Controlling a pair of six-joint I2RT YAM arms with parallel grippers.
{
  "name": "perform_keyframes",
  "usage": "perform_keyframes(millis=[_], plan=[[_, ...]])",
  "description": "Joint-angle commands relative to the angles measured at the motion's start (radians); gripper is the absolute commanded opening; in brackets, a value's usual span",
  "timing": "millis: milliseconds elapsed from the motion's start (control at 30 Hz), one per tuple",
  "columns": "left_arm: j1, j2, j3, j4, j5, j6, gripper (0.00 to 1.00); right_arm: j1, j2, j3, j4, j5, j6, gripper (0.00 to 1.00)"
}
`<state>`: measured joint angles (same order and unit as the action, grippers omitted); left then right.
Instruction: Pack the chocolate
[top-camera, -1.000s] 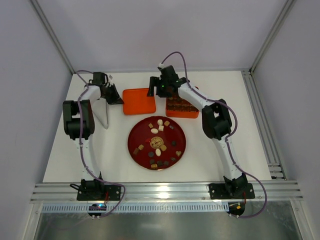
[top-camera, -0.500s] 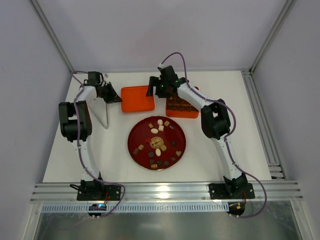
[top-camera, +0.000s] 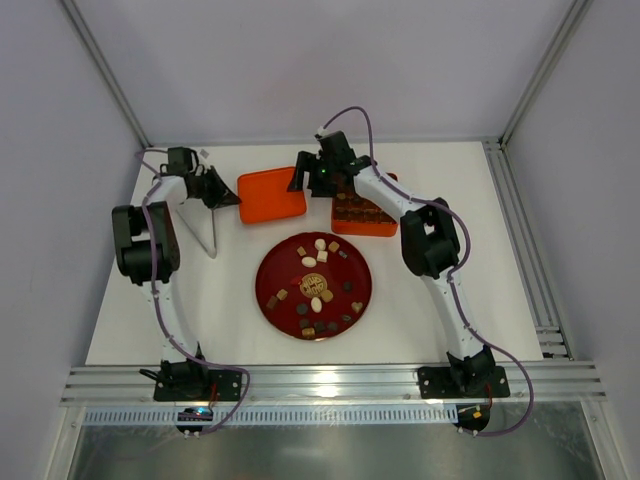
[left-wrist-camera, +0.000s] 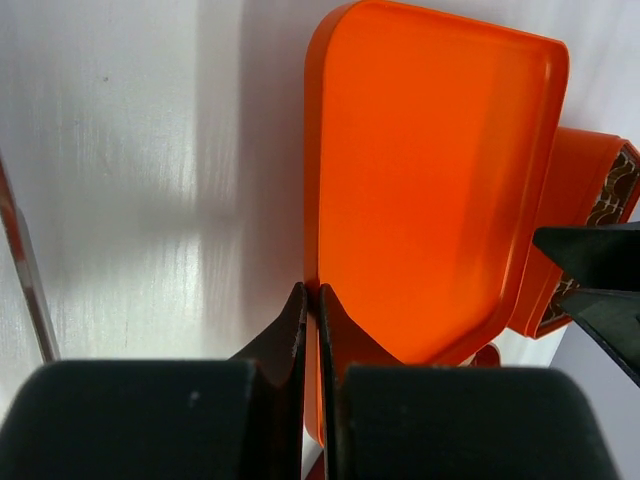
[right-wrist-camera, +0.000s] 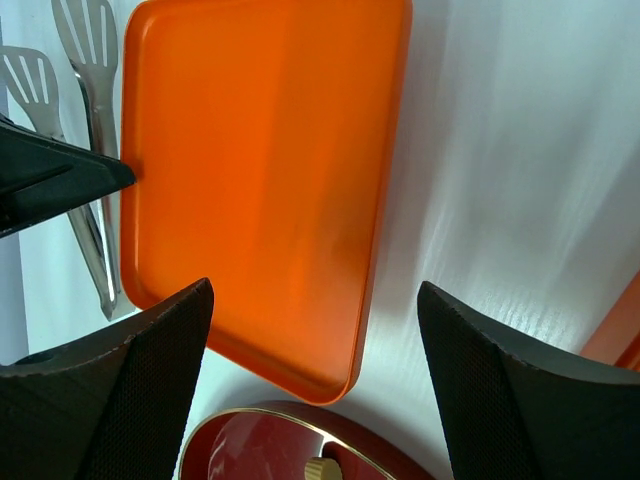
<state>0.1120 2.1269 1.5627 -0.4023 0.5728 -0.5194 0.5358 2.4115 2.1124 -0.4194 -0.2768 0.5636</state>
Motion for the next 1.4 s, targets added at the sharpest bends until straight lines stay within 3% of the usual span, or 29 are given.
perform_keyframes(millis=[0, 433, 633, 767, 933, 1000, 1100, 1200, 1300, 1367], plan=[[0.008, -0.085, 0.002, 0.056, 0.065, -0.024, 0.0, 0.007, 0.006, 0.047, 0.034, -0.025, 0.035, 0.83], [0.009, -0.133, -0.041, 0.1, 0.105, -0.059, 0.0, 0.006, -0.008, 0.014, 0.145, -0.145, 0.145, 0.82], [0.009, -0.162, -0.069, 0.117, 0.125, -0.068, 0.0, -0.008, -0.057, -0.075, 0.295, -0.24, 0.248, 0.61], [0.006, -0.183, -0.079, 0.126, 0.153, -0.071, 0.0, -0.014, -0.075, -0.12, 0.376, -0.295, 0.323, 0.39], [-0.003, -0.212, -0.089, 0.128, 0.165, -0.073, 0.0, -0.023, -0.133, -0.213, 0.476, -0.32, 0.367, 0.26], [-0.012, -0.235, -0.096, 0.126, 0.159, -0.068, 0.01, -0.03, -0.169, -0.259, 0.52, -0.337, 0.393, 0.15], [-0.034, -0.278, -0.118, 0.126, 0.125, -0.051, 0.11, -0.037, -0.218, -0.307, 0.547, -0.344, 0.407, 0.04], [-0.052, -0.324, -0.136, 0.123, 0.096, -0.033, 0.25, -0.042, -0.276, -0.356, 0.565, -0.349, 0.412, 0.04], [-0.058, -0.384, -0.148, 0.123, 0.049, -0.024, 0.61, -0.054, -0.331, -0.417, 0.597, -0.358, 0.438, 0.04], [-0.066, -0.415, -0.156, 0.119, 0.015, -0.004, 0.7, -0.069, -0.359, -0.462, 0.619, -0.364, 0.461, 0.04]])
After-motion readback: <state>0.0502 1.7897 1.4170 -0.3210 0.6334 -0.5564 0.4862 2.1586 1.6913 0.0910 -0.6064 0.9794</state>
